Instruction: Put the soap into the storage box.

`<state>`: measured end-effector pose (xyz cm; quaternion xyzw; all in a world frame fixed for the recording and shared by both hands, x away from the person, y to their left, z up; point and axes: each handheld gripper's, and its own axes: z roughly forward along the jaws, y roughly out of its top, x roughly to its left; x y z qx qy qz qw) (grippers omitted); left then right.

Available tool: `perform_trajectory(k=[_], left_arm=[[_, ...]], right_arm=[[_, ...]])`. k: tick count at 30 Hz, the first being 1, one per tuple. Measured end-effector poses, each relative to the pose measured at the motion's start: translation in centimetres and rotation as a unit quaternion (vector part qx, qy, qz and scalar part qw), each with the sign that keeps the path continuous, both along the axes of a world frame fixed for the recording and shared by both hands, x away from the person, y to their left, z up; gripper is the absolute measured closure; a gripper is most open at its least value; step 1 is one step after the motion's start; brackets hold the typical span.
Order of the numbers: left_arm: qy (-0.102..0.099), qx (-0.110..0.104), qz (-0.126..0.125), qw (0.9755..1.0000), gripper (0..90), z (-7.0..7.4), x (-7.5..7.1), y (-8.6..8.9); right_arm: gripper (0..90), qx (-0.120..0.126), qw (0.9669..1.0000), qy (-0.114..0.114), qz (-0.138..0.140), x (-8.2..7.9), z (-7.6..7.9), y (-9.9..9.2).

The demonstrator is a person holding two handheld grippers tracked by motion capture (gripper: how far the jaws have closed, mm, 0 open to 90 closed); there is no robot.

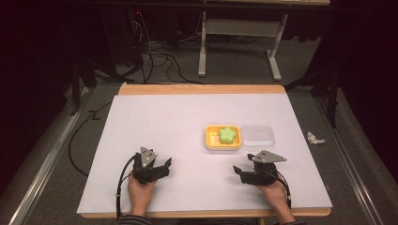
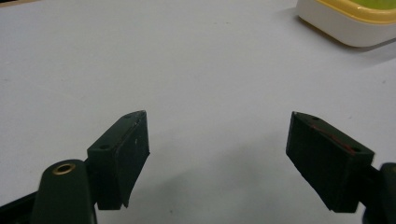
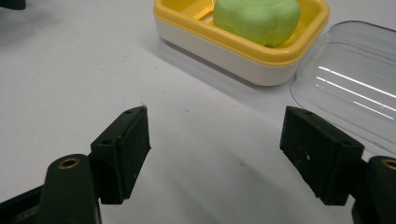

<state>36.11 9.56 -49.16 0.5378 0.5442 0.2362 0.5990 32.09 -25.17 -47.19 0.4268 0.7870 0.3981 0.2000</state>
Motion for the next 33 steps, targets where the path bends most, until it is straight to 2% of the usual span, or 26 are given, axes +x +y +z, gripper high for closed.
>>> perform_trajectory(k=[21,33], left_arm=[[-0.001,-0.001,0.0,1.0,21.9,0.01,-0.01,0.0],[0.0,-0.001,-0.001,1.0,21.8,0.04,-0.04,0.07]], right_arm=[[25.0,0.0,0.9998,0.019,-0.006,0.62,-0.73,0.2],[25.1,-0.039,0.999,0.017,-0.014,0.63,-0.93,0.86]])
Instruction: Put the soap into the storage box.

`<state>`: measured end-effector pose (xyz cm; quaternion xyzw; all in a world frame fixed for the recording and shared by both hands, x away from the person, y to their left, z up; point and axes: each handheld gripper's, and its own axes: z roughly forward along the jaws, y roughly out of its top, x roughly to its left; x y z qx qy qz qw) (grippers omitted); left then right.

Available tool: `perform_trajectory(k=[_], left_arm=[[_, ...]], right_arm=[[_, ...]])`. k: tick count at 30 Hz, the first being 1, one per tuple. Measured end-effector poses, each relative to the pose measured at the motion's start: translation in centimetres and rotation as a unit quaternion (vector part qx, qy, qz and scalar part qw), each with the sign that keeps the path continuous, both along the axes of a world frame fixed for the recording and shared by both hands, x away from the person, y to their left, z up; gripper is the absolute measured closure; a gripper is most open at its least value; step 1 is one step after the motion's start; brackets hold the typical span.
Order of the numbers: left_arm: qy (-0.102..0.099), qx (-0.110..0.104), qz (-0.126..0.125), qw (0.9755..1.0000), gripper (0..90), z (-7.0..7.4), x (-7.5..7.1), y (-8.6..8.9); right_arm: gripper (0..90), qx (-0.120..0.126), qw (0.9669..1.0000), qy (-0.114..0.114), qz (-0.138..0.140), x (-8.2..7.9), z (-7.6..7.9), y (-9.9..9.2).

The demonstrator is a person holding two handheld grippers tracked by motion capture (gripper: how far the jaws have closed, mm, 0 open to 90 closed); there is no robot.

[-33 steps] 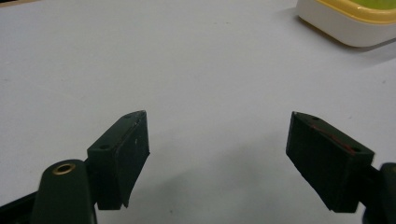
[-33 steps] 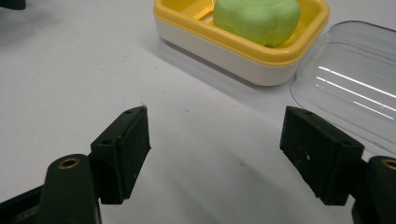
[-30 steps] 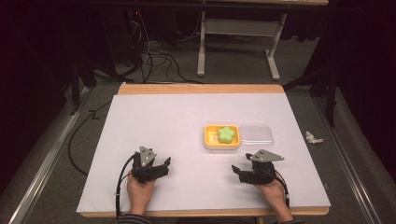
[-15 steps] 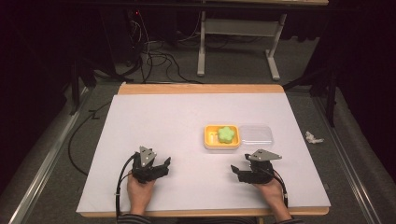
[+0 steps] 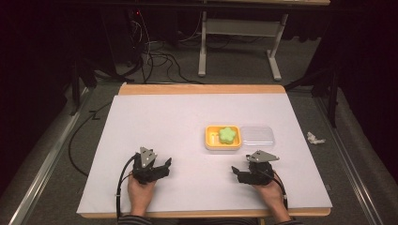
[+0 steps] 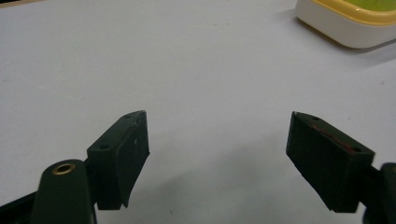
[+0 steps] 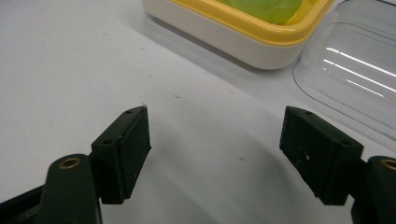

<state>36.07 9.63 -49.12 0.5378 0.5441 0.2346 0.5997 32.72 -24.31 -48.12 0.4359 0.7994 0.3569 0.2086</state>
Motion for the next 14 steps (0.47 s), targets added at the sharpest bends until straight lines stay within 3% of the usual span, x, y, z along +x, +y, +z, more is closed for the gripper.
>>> perform_trajectory(k=[14], left_arm=[[-0.001,-0.002,0.0,1.0,21.8,0.0,0.0,-0.01]], right_arm=[[25.0,-0.021,0.9998,0.001,0.0,0.06,-0.1,0.39]])
